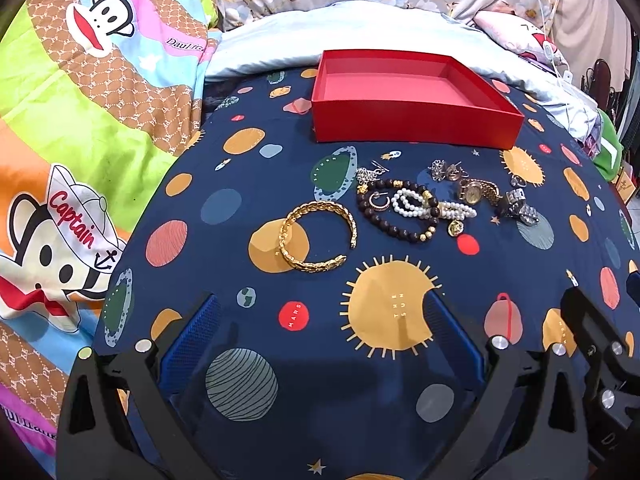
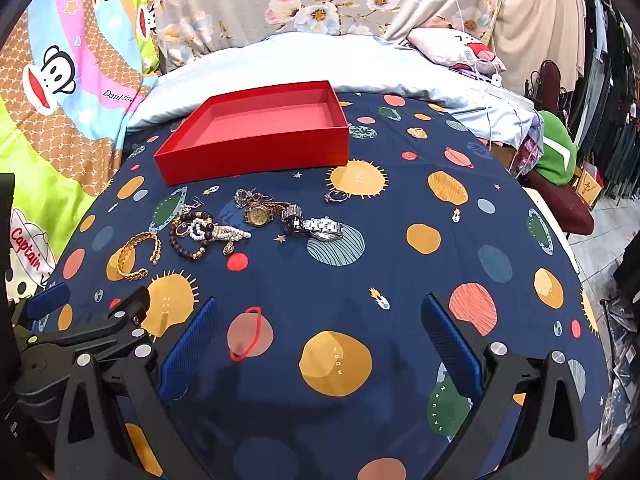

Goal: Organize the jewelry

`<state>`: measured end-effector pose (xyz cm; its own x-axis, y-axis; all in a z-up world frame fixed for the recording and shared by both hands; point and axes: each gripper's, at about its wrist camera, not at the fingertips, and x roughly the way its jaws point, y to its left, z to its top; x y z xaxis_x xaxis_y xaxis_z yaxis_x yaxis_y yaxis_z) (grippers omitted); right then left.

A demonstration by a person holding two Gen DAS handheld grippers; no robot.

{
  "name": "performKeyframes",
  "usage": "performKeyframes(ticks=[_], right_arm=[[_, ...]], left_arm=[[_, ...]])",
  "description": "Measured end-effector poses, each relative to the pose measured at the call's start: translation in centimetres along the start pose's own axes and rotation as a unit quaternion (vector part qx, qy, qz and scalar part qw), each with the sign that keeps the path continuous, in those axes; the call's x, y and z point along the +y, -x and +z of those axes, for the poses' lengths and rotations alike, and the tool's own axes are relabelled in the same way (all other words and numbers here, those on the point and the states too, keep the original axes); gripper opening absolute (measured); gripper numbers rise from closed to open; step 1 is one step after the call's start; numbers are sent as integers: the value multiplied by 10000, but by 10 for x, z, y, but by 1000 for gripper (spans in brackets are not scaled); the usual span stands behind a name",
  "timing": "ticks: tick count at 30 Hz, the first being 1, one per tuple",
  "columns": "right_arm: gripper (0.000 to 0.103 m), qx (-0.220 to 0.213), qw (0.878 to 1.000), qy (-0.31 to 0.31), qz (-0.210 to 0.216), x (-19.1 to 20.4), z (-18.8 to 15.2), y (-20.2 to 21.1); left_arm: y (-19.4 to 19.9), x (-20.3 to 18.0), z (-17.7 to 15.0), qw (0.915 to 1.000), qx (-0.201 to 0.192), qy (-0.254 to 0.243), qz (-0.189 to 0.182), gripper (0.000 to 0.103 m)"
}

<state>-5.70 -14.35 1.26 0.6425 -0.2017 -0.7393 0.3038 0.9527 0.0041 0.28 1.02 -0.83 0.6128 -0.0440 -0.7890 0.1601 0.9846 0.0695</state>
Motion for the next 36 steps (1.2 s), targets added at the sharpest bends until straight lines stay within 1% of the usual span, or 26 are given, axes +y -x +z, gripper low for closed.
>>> performKeyframes(ticks=[28, 36], right_arm=[[98, 61, 10000, -28, 20, 1, -3, -4], [98, 123, 9999, -25, 38, -1, -3, -14]], left_arm=[[-7, 2, 0, 9999, 98, 32, -18, 98], [-16, 6, 1, 9996, 196, 139, -114, 98]])
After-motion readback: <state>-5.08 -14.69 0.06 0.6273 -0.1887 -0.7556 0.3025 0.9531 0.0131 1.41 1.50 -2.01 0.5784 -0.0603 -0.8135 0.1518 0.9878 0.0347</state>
